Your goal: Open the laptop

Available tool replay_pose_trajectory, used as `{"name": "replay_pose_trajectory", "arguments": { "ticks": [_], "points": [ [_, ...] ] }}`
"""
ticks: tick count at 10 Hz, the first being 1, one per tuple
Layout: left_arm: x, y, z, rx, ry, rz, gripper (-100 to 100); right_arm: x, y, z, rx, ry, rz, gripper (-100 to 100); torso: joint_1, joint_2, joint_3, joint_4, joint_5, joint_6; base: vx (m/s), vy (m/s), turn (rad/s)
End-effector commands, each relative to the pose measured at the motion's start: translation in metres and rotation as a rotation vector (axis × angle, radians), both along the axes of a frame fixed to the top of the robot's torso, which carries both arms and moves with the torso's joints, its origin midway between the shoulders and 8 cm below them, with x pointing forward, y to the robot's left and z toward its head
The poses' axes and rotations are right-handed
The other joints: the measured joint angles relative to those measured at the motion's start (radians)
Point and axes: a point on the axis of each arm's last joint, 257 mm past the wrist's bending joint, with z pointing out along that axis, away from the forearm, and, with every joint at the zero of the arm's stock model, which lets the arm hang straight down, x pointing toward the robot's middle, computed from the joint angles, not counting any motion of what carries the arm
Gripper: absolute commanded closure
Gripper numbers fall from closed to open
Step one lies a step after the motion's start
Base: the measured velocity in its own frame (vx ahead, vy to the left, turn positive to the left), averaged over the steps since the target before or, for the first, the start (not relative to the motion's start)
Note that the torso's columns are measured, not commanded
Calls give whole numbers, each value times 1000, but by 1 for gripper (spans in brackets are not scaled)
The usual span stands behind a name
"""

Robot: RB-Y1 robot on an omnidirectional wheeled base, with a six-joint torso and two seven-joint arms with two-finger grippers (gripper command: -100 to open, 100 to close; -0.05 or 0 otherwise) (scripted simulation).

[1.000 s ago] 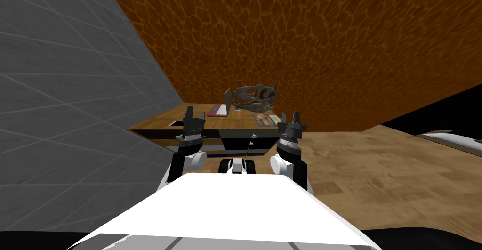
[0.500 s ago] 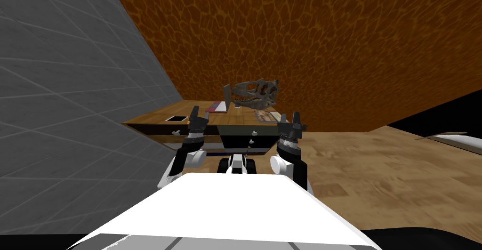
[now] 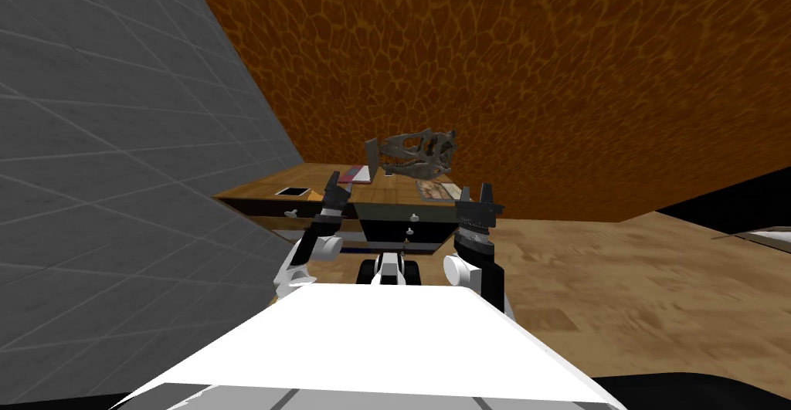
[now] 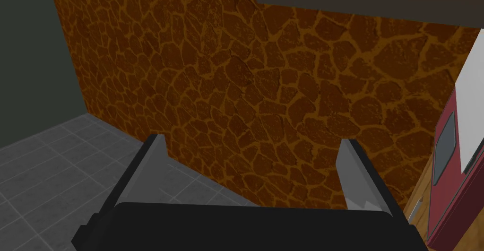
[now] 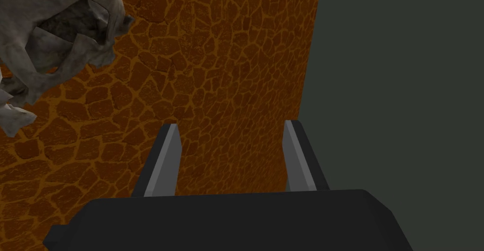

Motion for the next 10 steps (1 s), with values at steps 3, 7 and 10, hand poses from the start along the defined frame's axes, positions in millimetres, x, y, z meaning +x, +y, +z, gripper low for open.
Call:
{"name": "replay_pose_trajectory", "arguments": {
  "ticks": [3, 7, 10],
  "points": [
    [38, -15, -11, -50, 84, -71, -100, 0, 0, 0, 0, 0, 0, 0, -1, 0, 0, 0, 0, 0, -21, -67, 69],
    [66, -28, -13, -84, 145, -118, -100, 0, 0, 0, 0, 0, 0, 0, -1, 0, 0, 0, 0, 0, -16, -51, 55],
    [80, -35, -16, -101, 183, -139, -100, 0, 0, 0, 0, 0, 0, 0, -1, 0, 0, 0, 0, 0, -14, -48, 55]
  ]
}}
